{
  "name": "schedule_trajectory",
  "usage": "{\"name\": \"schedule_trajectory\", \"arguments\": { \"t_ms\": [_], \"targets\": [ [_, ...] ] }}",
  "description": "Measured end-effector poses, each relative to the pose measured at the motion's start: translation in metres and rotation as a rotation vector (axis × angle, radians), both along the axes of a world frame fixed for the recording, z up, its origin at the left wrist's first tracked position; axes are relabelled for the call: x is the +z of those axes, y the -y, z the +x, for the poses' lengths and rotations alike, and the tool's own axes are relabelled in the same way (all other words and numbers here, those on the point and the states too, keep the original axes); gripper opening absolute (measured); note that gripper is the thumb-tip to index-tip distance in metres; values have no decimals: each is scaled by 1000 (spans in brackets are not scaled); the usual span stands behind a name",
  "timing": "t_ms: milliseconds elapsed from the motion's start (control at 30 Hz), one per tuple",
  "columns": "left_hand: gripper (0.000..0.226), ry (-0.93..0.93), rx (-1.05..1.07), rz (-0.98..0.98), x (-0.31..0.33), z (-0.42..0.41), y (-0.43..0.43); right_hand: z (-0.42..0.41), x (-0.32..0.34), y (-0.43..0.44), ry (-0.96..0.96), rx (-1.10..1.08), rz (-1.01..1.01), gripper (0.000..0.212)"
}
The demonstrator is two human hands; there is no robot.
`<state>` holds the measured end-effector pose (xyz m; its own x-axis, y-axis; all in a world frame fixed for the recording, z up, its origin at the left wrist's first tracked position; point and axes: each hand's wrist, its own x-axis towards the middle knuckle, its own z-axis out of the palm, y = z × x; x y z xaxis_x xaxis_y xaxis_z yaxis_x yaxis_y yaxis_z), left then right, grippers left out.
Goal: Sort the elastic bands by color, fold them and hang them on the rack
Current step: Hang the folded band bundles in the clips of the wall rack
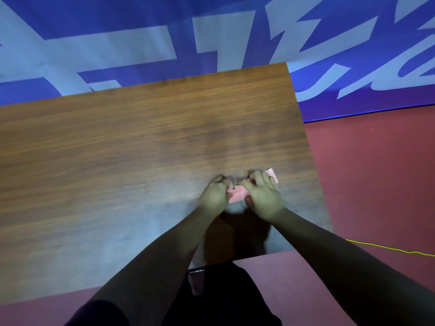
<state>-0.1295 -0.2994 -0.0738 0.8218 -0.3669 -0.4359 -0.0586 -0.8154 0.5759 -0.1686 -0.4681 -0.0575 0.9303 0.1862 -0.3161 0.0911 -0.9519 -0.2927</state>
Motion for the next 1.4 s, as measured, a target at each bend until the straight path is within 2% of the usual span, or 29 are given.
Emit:
{"name": "schedule_trajectory", "arguments": {
  "t_ms": [33, 200, 267, 467, 533, 633, 733, 833, 933, 1067, 1167, 1267, 1400],
  "targets": [
    [18, -55, 15, -20, -2, 0, -4, -2, 0, 0, 18, 13, -11, 48],
    [17, -12, 27, -182, 15, -2, -10, -4, -1, -2, 169, 110, 50, 28],
    [18, 20, 51, -230, 20, 0, -18, -3, 6, -6, 164, 108, 59, 23],
    [15, 88, -42, -301, 47, 14, -47, 16, 41, -23, 87, 108, 154, 28],
    [17, 74, -74, -361, 62, 22, -60, 27, 62, -32, 53, 78, 276, 20],
    [21, -53, -29, -459, 99, 37, -82, 45, 94, -47, -51, -14, 503, 8],
    [21, -159, -3, -518, 144, 56, -110, 68, 132, -66, -154, -53, 650, 11],
    [22, -139, 20, -589, 193, 74, -135, 92, 179, -89, -178, -46, 707, 23],
    [24, -72, -8, -573, 242, 87, -157, 111, 225, -112, -144, 15, 710, 19],
    [19, 103, -79, -417, 299, 99, -187, 131, 283, -141, -34, 85, 633, 3],
    [20, 215, -43, -337, 333, 102, -206, 141, 316, -160, 50, 53, 566, 2],
    [18, 256, -7, -330, 360, 103, -220, 146, 337, -179, 65, 57, 584, 3],
    [5, 317, -26, -305, 387, 104, -238, 150, 363, -197, 110, 95, 625, 6]
  ]
}}
